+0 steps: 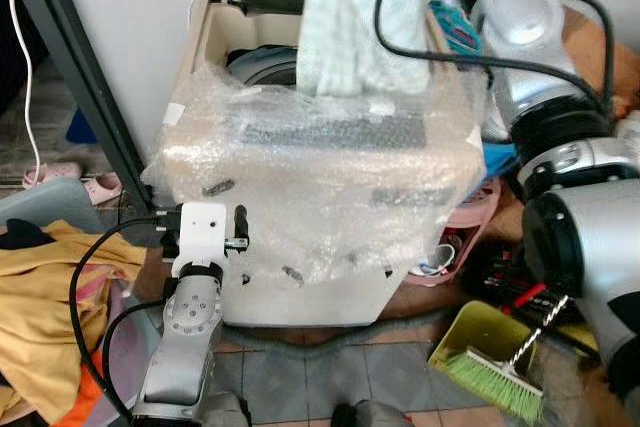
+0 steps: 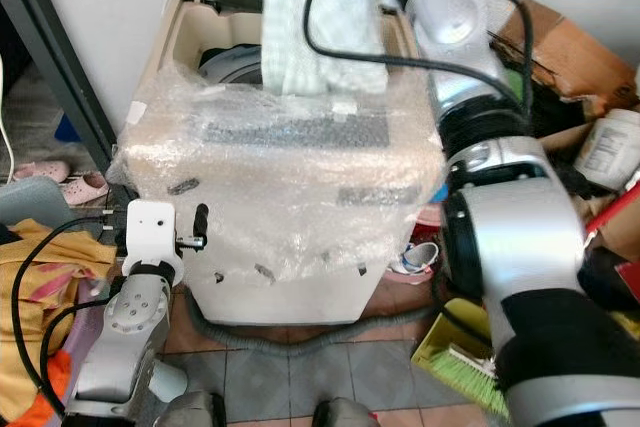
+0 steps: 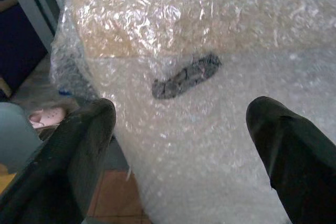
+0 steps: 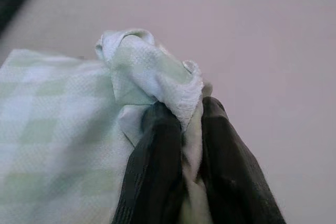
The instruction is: Clothes washing
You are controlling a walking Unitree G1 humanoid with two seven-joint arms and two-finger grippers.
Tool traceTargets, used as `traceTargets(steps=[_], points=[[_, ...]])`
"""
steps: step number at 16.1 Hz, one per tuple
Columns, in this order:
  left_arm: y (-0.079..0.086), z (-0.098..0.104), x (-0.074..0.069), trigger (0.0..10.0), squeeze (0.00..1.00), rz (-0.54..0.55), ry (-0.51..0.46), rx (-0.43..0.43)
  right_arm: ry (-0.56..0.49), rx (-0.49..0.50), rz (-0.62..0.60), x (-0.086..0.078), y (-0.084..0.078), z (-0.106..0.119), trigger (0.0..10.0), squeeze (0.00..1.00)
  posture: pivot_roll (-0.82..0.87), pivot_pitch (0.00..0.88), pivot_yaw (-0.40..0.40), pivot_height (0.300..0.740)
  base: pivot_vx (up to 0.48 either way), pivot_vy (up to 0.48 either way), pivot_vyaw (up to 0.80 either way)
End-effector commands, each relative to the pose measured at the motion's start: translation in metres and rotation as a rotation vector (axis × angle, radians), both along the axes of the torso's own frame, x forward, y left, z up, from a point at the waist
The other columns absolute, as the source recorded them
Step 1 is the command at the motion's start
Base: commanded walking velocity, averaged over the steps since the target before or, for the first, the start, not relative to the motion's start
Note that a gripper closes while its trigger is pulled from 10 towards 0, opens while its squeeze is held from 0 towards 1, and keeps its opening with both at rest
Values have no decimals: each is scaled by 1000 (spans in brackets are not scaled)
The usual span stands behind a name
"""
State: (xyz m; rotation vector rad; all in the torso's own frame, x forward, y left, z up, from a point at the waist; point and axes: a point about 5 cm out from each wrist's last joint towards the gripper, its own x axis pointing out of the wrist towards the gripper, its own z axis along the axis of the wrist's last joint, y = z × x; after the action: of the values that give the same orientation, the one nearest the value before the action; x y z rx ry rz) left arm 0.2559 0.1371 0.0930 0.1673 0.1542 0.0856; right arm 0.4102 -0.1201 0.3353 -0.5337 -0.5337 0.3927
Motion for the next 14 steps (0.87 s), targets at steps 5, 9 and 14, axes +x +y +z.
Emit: traceTargets(steps=[5,9,14], points=[[0,-1,1,10000,0,9,-1,8,78,-111,24,-1,-9,-45,10000,1000,4,13,-69,740,0,0,0],[0,-2,3,10000,0,1,-1,17,64,-81,-82,-2,-39,-49,10000,1000,-2,2,-54,740,0,0,0],[2,-2,3,10000,0,7,-7,22,30,47,-51,-16,-52,-66,10000,1000,-8,0,-44,740,0,0,0]])
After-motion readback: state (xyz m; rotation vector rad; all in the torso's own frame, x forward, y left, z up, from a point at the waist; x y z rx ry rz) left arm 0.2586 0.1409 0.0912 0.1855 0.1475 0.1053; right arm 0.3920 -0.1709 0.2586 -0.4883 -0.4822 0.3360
